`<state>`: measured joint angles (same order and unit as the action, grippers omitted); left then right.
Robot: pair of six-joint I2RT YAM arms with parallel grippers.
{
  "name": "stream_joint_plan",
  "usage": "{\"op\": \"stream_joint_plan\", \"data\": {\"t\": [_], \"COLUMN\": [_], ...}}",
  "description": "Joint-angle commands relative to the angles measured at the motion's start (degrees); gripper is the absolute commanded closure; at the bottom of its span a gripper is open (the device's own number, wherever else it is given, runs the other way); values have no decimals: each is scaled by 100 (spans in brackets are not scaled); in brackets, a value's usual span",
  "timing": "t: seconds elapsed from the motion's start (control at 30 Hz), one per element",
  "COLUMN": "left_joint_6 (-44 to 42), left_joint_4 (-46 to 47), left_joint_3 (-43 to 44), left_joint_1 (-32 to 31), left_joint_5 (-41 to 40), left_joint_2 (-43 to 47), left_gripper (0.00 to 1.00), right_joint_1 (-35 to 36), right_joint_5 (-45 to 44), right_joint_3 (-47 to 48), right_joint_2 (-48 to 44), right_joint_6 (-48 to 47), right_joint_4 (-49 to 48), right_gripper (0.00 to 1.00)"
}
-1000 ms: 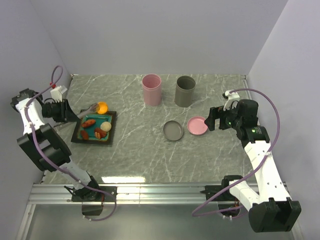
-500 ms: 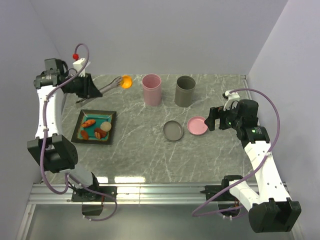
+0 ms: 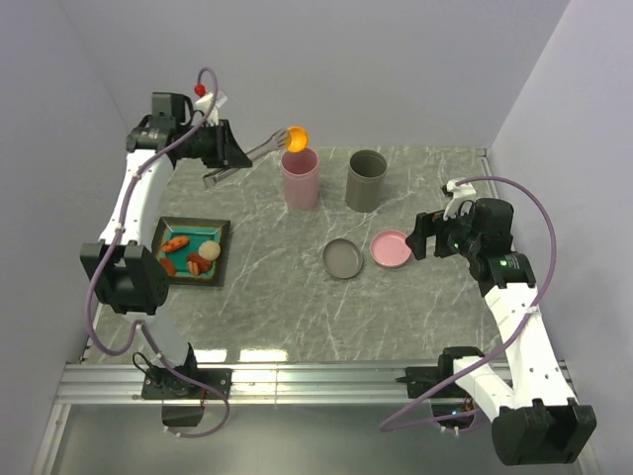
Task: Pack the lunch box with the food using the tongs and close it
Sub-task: Place the food into the lunch box
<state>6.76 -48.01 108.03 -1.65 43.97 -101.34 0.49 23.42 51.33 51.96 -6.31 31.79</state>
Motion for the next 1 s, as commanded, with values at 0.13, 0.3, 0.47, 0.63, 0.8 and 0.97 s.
{"op": "stream_joint_plan", "data": {"t": [0.13, 0.3, 0.47, 0.63, 0.8, 0.97], "left_joint_6": [396, 308, 194, 44, -8, -44], "left_joint_4": [345, 240, 204, 108, 90, 29], "left_joint_3": [306, 456, 359, 342, 315, 446], "left_joint_1": [-310, -318, -318, -327, -327, -336], "left_joint_5": [-485, -644, -732, -679, -635, -583], "left_joint_2": [-315, -571, -597, -580, -510, -474], "left_gripper": [98, 94, 89, 80, 72, 64], "right_joint_1": [-14, -23, -23, -23, -14, -14], "right_joint_5": [-57, -100, -136, -136, -136, -145], "right_joint_3": [-27, -27, -71, -36, -18, -35], "right_joint_2": [-143, -134, -134, -73, -55, -99], "right_joint_6": [-64, -81, -81, -73, -64, -64], "right_joint_4": [-112, -112, -147, -138, -121, -138], "right_gripper": [0, 0, 0, 0, 0, 0]}}
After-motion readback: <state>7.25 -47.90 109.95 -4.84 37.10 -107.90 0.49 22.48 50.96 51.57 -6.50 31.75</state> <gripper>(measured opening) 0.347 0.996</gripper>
